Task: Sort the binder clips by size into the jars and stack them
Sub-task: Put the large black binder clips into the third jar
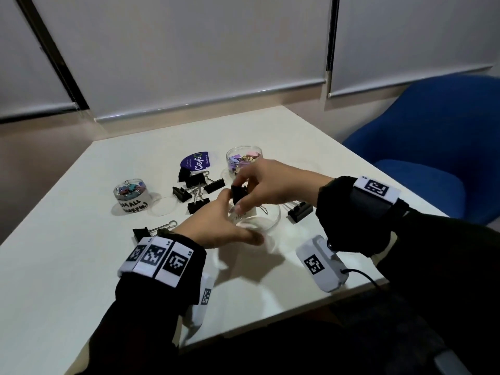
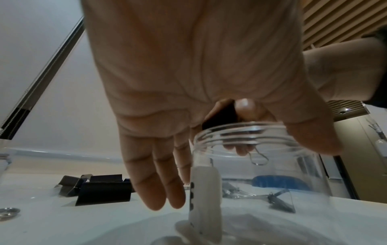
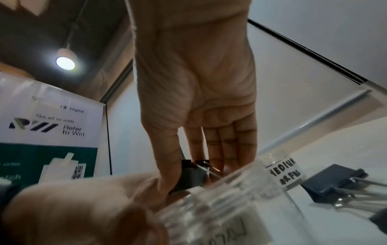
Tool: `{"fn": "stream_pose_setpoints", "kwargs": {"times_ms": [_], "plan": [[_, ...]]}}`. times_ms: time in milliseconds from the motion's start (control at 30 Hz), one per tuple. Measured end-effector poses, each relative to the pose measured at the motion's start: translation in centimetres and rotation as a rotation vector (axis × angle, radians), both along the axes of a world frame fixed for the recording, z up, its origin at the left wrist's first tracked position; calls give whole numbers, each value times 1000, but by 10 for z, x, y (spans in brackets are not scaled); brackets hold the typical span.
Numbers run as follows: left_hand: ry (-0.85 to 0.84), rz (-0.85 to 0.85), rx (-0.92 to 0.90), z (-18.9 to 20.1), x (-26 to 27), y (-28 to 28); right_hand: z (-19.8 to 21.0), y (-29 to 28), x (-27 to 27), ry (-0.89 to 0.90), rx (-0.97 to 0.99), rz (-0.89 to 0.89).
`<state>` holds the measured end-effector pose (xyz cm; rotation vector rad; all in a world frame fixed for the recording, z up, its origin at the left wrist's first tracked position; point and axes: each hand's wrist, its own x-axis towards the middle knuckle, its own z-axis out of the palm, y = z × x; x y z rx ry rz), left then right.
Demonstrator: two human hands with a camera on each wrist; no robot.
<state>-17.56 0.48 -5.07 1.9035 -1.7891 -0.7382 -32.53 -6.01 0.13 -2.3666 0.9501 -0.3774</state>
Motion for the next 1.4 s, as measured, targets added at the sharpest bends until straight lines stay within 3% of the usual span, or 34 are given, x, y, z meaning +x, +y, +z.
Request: {"fn": "stream_pose_setpoints", "kwargs": {"times_ms": [200,300,433,533,600,667,733,833,1033,1400], "plan": [[11,13,35,3,-1,0,-13,8,1,296,-255,-1],[-1,3,48,1,-3,-1,-28,8,3,340,-343,-8],[-42,-15,78,0,-3,-3,-20,-1,-7,172,-189,-37],[-33,3,52,2,-5,-4,-8,-25,-32,8,-248,-219],[-38,-4,24,5,-9,-3,-9,-36,-52,149,-286,-289],[-40,-20,12,7,-13,-3,-18,-39,-66,416,-215,-248],[-29,-38,13,7,-15,-5,-29,-36,-71,547,-111,-194],[8,-55,25,5,-16,-8,-41,-36,-71,520,-92,-169],[83,-123,60,1,-15,-9,-52,-29,-66,544,-259,-157],[100,-182,91,3,-20,-8,-55,-21,-61,518,-252,-176]]}}
